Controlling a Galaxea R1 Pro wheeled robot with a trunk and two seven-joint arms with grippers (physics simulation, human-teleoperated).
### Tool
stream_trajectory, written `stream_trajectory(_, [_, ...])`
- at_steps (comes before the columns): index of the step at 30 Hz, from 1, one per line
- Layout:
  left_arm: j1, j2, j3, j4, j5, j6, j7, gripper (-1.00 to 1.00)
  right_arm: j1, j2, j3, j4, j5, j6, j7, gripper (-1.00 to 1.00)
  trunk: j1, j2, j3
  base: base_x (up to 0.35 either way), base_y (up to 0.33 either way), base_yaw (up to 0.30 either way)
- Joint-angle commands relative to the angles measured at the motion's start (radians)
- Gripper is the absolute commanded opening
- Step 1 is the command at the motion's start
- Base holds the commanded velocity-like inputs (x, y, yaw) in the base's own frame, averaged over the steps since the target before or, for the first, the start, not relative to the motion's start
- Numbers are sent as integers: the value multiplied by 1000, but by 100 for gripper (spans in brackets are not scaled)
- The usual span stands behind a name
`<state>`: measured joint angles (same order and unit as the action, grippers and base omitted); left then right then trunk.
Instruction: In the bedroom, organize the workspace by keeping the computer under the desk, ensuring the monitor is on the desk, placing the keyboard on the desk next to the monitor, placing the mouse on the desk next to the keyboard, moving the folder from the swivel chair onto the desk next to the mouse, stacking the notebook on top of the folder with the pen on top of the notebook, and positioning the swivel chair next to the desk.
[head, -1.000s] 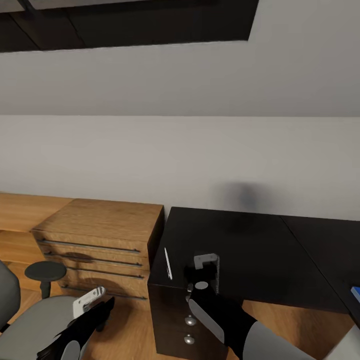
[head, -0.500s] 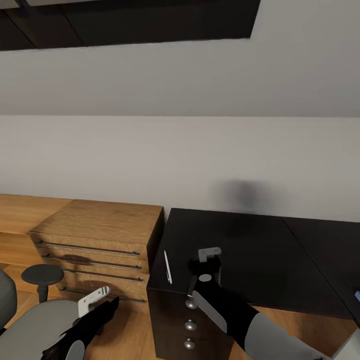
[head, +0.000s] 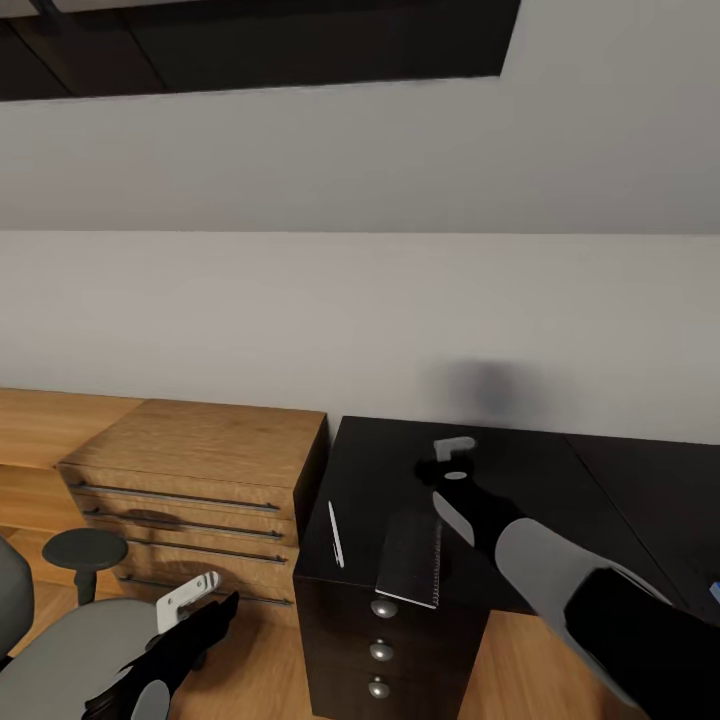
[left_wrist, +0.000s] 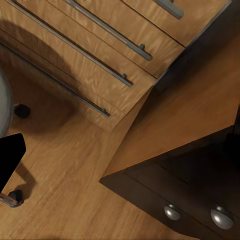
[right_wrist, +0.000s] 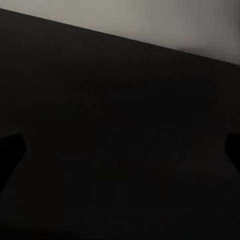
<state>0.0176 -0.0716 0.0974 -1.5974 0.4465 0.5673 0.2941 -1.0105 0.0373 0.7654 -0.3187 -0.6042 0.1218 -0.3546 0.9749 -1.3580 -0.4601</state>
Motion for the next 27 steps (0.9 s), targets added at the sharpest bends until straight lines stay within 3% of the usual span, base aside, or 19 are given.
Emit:
stream_trajectory(1, [0,-1,1,-2,11,3,7,100,-4,0,4,8,-5,3,2,100,0,-1,-1,0,0,0])
stream_trajectory(3, [0,-1,1,-2,11,3,7,100,-9,0,-10,26,-7,-3,18,100,0,-1,-1,0,0,0])
stream_trajectory(4, [0,-1,0,-2,11,3,7,100,-12,0,-36,38,-13,-7,29,100,0,-1,-1,54,0,0])
stream_trajectory(9, [0,-1,-4,-3,12,3,7,100,-13,2,-71,47,-24,-5,37,100,0,-1,-1,173,0,0])
stream_trajectory(15, [0,-1,-8,-3,12,6,8,100,-11,7,-76,55,-54,0,39,100,0,-1,-1,95,0,0])
stream_trajectory(16, [1,-1,-8,-3,12,8,8,100,-9,13,-76,57,-76,4,39,100,0,-1,-1,12,0,0])
stream_trajectory(27, [1,-1,-8,-3,12,8,8,100,-7,21,-77,58,-86,34,50,100,0,-1,-1,4,0,0])
